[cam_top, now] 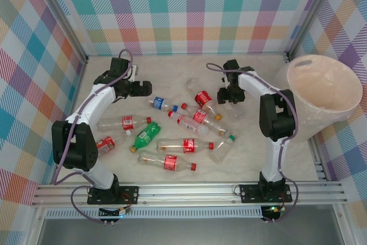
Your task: Put the plastic bottles in the bin
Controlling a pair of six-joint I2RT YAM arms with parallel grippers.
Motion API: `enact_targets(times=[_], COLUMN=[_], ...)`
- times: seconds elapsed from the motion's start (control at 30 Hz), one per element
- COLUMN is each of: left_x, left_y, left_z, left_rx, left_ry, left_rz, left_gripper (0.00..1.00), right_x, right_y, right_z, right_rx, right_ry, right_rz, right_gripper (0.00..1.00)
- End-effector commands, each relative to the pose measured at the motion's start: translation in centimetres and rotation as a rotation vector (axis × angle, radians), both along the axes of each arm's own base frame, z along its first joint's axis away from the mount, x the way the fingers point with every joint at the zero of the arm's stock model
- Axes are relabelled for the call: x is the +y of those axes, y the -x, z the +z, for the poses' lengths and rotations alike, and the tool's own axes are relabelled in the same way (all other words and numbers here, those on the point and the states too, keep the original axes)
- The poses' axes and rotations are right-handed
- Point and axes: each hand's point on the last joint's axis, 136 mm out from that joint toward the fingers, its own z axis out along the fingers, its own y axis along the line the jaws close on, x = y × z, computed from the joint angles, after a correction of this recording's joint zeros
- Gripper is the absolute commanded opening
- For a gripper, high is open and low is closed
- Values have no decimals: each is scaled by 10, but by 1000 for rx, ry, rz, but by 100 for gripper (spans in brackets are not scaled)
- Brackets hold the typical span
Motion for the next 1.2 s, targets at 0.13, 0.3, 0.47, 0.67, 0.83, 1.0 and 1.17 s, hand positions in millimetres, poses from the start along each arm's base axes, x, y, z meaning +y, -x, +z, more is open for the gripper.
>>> enact_targets(times=[0.13, 0.3, 0.47, 0.67, 0.83, 1.0, 1.17], left_x=[-7, -10, -16, -21, -26, -28, -29], left_y=[2, 1, 1, 3, 4, 5, 5], left_z=[-2, -8, -15, -15, -16, -13, -9], left_rx=[-2, 14, 37, 36, 43, 39, 39], left_ry=[12, 24, 39, 22, 36, 35, 38], left_rz=[-21, -22, -32, -48, -58, -66, -65], left_gripper=[100, 100, 100, 100, 100, 100, 100], right_x=[-10, -47, -107, -201, -244, -260, -251], right_y=[15, 37, 56, 80, 86, 86, 85], right_z=[188, 299, 380, 388, 355, 303, 254], right_rx=[-320, -546, -726, -720, -646, -543, -447], right_ry=[-64, 46, 156, 230, 188, 113, 41], right_rz=[-6, -49, -178, -425, -543, -602, -596], right_gripper=[58, 57, 56, 55, 54, 55, 55])
